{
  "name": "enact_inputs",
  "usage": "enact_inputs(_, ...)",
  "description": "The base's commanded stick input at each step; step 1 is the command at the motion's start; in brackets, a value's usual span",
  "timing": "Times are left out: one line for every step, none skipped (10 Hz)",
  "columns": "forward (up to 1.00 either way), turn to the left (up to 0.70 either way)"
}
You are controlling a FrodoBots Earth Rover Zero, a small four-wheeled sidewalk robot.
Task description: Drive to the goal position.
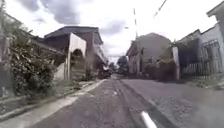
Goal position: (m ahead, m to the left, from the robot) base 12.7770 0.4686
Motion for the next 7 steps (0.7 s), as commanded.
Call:
enact_inputs(0.85,-0.34)
enact_inputs(0.85,-0.34)
enact_inputs(0.85,-0.34)
enact_inputs(0.85,-0.34)
enact_inputs(0.85,-0.34)
enact_inputs(0.85,-0.34)
enact_inputs(0.85,-0.34)
